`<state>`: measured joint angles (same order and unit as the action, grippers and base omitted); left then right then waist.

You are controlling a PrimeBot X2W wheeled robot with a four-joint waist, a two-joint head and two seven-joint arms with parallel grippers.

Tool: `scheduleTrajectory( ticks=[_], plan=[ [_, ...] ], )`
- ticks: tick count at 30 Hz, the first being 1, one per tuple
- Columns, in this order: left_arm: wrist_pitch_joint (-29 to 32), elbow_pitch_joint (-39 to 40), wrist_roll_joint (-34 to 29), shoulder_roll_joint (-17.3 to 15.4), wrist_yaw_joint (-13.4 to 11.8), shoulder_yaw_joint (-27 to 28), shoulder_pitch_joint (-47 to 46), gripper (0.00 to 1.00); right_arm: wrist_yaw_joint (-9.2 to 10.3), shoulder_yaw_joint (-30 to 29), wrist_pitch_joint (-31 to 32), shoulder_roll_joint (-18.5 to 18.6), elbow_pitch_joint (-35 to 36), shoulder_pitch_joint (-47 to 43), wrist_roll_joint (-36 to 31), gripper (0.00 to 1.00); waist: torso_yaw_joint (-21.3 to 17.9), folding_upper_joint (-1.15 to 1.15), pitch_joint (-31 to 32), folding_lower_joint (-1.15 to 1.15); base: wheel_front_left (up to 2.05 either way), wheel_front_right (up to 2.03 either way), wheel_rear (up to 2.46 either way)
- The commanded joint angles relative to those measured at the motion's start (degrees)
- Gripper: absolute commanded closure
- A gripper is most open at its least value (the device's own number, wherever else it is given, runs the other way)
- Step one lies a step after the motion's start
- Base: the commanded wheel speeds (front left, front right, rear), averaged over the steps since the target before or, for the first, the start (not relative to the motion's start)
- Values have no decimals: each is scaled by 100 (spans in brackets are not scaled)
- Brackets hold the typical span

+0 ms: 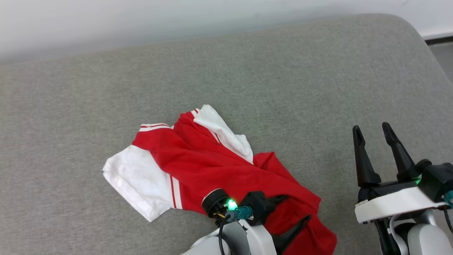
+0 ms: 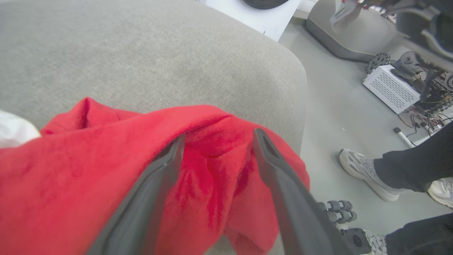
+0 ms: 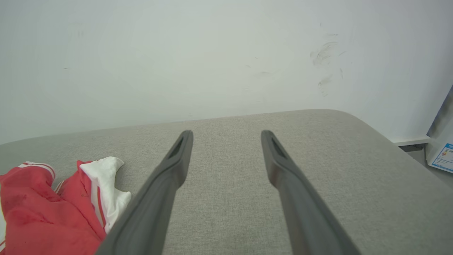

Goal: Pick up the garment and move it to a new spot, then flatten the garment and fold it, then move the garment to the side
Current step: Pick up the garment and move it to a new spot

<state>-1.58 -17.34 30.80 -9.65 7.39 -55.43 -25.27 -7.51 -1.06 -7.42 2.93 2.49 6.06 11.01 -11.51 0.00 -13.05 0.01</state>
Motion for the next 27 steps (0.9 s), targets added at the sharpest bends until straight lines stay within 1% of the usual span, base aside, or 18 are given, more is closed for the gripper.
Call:
scheduleTrajectory(
  ticks=[1, 5, 9, 12, 18, 20, 27],
  plan=[
    [-158, 25, -79, 43, -8, 0, -57, 0, 3, -25, 36, -7, 1, -41, -46, 0, 140, 0, 157, -1, 0, 0, 0],
    [-602, 71, -147, 57, -114, 107, 11, 0, 3, -57, 138, -7, -11, -101, -95, 0, 319, 0, 395, -1, 0, 0, 0],
    [-1029, 137, -94, 51, -371, 394, 104, 0, 3, -59, 263, -7, 1, -192, -110, 0, 476, 0, 587, -1, 0, 0, 0],
    [-1222, 165, 41, 30, -601, 764, 211, 0, 3, -64, 370, -7, 39, -277, -123, 0, 599, 0, 721, -1, 0, 0, 0],
    [-1350, 216, 254, -109, -1036, 1634, 492, 0, 3, -86, 546, -7, 23, -453, -137, 0, 847, 0, 952, -1, 0, 0, 0],
    [-1361, 253, 311, -176, -1123, 1904, 621, 0, 3, -117, 585, -5, 11, -499, -175, 0, 932, 0, 1024, -1, 0, 0, 0],
    [-1364, 625, 43, -489, -1383, 2936, 1116, 0, 3, -170, 701, -7, 41, -667, -184, 0, 1192, 0, 1272, -1, 0, 0, 0]
  ],
)
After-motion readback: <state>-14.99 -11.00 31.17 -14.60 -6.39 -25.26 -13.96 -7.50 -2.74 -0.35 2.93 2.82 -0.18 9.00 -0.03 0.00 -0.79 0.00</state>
